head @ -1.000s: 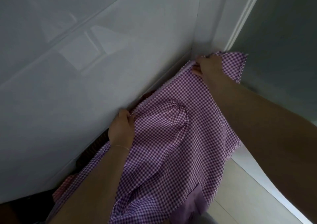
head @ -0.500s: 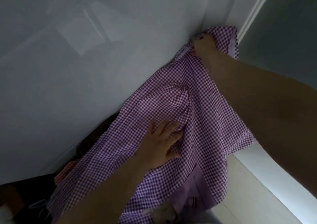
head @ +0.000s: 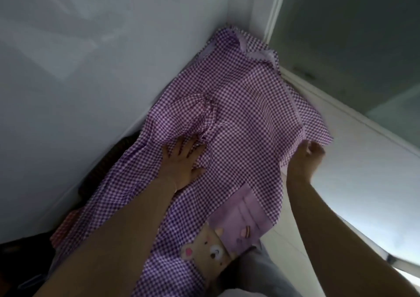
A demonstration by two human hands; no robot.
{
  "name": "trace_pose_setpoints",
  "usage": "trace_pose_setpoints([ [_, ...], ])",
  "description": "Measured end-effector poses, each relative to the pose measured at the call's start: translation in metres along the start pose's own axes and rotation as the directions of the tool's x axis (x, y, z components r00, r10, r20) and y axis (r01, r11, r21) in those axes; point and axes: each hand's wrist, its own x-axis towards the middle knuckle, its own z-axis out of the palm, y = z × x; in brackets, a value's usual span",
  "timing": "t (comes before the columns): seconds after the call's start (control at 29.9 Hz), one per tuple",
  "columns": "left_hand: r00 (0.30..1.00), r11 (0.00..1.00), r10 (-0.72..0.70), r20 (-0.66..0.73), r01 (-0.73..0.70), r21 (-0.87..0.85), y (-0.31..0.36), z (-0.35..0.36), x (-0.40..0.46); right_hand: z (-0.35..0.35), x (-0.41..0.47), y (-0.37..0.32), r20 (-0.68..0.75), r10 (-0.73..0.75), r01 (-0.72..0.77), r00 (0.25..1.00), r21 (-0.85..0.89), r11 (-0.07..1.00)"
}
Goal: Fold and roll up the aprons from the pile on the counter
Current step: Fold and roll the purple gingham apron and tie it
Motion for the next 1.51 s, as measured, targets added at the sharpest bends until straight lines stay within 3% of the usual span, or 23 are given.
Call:
trace_pose_setpoints([
  [0.03, 1.000, 1.000, 0.004, 0.002, -0.004, -0.002, 0.001, -0.002, -0.001, -0.013, -0.005, 0.021, 0.083, 0.263, -0.266, 0.961, 0.035, 0.963],
  [0.07, 1.000, 1.000, 0.001, -0.012, -0.001, -0.010, 0.000, -0.003, 0.000, -0.020, -0.011, 0.041, 0.242, 0.526, -0.550, 0.816, 0.045, 0.834],
  [0.1, 1.000, 1.000, 0.004, -0.026, -0.005, -0.018, 0.000, -0.005, -0.001, -0.031, -0.023, 0.060, 0.409, 0.685, -0.760, 0.603, 0.033, 0.649],
  [0.13, 0.999, 1.000, 0.011, -0.043, -0.012, -0.022, 0.002, -0.007, -0.003, -0.042, -0.039, 0.075, 0.540, 0.718, -0.854, 0.440, 0.004, 0.521],
  [0.17, 0.999, 1.000, 0.017, -0.049, -0.018, -0.019, 0.002, -0.009, -0.004, -0.051, -0.055, 0.083, 0.654, 0.670, -0.887, 0.351, 0.003, 0.462],
  [0.2, 0.998, 1.000, 0.021, -0.053, -0.021, -0.009, 0.002, -0.011, -0.006, -0.055, -0.063, 0.091, 0.717, 0.614, -0.896, 0.330, 0.034, 0.442],
  [0.3, 0.995, 0.999, 0.025, -0.092, -0.022, 0.038, 0.006, -0.016, -0.013, -0.068, -0.084, 0.098, 0.761, 0.515, -0.884, 0.394, 0.160, 0.440],
  [0.37, 0.974, 0.999, 0.037, -0.223, -0.030, 0.034, 0.015, -0.023, -0.024, -0.074, -0.091, 0.093, 0.757, 0.468, -0.848, 0.456, 0.209, 0.487],
  [0.47, 0.810, 0.990, 0.144, -0.569, -0.117, 0.085, 0.047, -0.021, -0.061, -0.084, -0.099, 0.082, 0.727, 0.391, -0.767, 0.564, 0.286, 0.575],
  [0.54, 0.729, 0.950, 0.288, -0.621, -0.298, 0.090, 0.069, -0.008, -0.095, -0.084, -0.104, 0.068, 0.704, 0.364, -0.743, 0.610, 0.348, 0.572],
  [0.6, 0.799, 0.909, 0.384, -0.462, -0.416, 0.036, 0.087, 0.011, -0.131, -0.083, -0.114, 0.052, 0.653, 0.339, -0.700, 0.677, 0.429, 0.571],
  [0.7, 0.960, 0.965, 0.259, -0.109, -0.261, -0.005, 0.097, 0.030, -0.158, -0.078, -0.122, 0.027, 0.436, 0.341, -0.541, 0.833, 0.514, 0.666],
  [0.77, 0.987, 0.962, 0.133, 0.090, -0.107, -0.251, 0.097, 0.031, -0.167, -0.073, -0.122, 0.016, 0.287, 0.259, -0.374, 0.922, 0.492, 0.786],
  [0.84, 0.985, 0.863, 0.096, 0.141, -0.012, -0.504, 0.100, 0.031, -0.173, -0.066, -0.124, 0.004, 0.214, 0.152, -0.239, 0.965, 0.481, 0.843],
  [0.9, 0.979, 0.909, 0.158, 0.127, -0.095, -0.405, 0.107, 0.028, -0.183, -0.057, -0.132, -0.011, 0.181, 0.078, -0.155, 0.980, 0.460, 0.874],
  [0.97, 0.941, 0.956, 0.245, 0.233, -0.195, -0.219, 0.119, 0.023, -0.194, -0.047, -0.136, -0.026, 0.144, 0.031, -0.090, 0.989, 0.426, 0.900],
  [1.04, 0.911, 0.944, 0.242, 0.335, -0.141, -0.299, 0.127, 0.016, -0.204, -0.040, -0.141, -0.037, 0.114, 0.015, -0.062, 0.993, 0.423, 0.904],
  [1.14, 0.892, 0.721, 0.181, 0.415, 0.166, -0.672, 0.119, 0.006, -0.205, -0.037, -0.140, -0.049, 0.124, 0.030, -0.085, 0.992, 0.457, 0.885],
  [1.27, 0.701, 0.474, 0.335, 0.630, 0.452, -0.755, 0.066, 0.003, -0.201, -0.028, -0.143, -0.068, 0.179, -0.011, -0.063, 0.984, 0.405, 0.912],
  [1.31, 0.696, 0.440, 0.335, 0.635, 0.480, -0.759, 0.053, 0.002, -0.199, -0.023, -0.146, -0.075, 0.196, -0.023, -0.054, 0.980, 0.376, 0.925],
  [1.34, 0.706, 0.446, 0.329, 0.627, 0.469, -0.763, 0.043, -0.003, -0.199, -0.019, -0.146, -0.078, 0.206, -0.042, -0.031, 0.978, 0.336, 0.941],
  [1.41, 0.800, 0.429, 0.272, 0.535, 0.397, -0.811, 0.019, -0.016, -0.199, -0.002, -0.152, -0.091, 0.230, -0.113, 0.071, 0.967, 0.183, 0.981],
  [1.51, 0.903, 0.330, 0.173, 0.392, 0.322, -0.887, -0.021, -0.019, -0.201, 0.021, -0.163, -0.109, 0.339, -0.221, 0.241, 0.914, -0.017, 0.970],
])
